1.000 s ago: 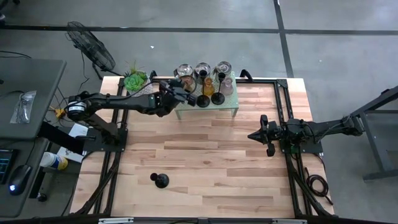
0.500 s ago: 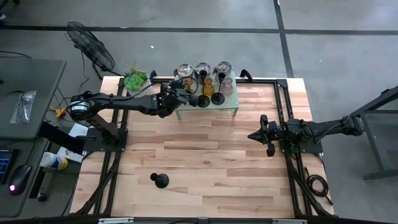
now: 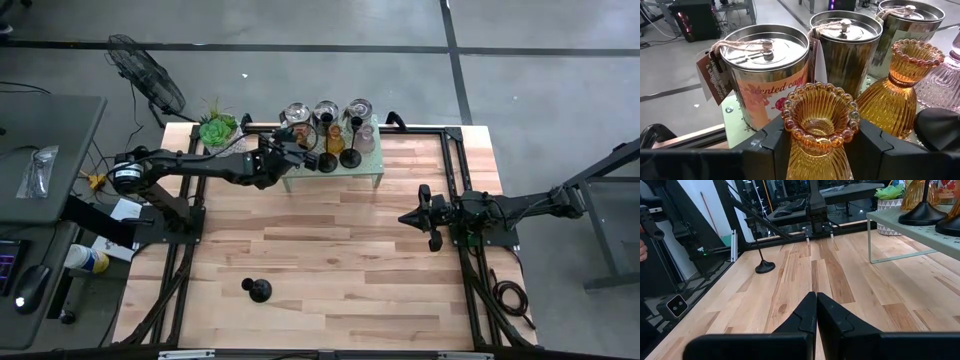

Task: Pick & Place candle stick holders
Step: Put the orange glass candle holder on the shelf

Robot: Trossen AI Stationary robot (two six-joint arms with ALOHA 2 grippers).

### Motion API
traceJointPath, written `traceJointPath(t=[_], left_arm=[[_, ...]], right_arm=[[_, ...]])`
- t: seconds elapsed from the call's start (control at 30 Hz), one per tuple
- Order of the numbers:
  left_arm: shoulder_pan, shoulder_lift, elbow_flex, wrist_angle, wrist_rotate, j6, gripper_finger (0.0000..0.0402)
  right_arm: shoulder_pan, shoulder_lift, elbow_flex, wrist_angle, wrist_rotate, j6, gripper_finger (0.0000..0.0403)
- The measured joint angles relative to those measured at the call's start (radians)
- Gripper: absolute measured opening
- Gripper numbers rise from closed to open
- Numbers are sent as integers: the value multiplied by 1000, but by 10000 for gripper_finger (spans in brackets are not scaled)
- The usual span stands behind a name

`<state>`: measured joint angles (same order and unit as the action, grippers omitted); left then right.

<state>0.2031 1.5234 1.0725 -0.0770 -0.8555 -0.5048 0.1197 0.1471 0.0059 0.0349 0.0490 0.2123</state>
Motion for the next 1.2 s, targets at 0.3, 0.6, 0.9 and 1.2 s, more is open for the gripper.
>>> traceJointPath(t=[0.3, 0.6, 0.9, 1.2], left_arm=[[0, 1, 0, 0, -3, 2, 147], [0, 10, 0, -1, -11, 3, 147], [0, 10, 0, 1, -11, 31, 147], [0, 17, 0, 14, -35, 36, 180]], right_arm=[[0, 0, 0, 0, 0, 0, 3], [0, 0, 0, 0, 0, 0, 3], [0, 0, 0, 0, 0, 0, 3], [0, 0, 0, 0, 0, 0, 3]])
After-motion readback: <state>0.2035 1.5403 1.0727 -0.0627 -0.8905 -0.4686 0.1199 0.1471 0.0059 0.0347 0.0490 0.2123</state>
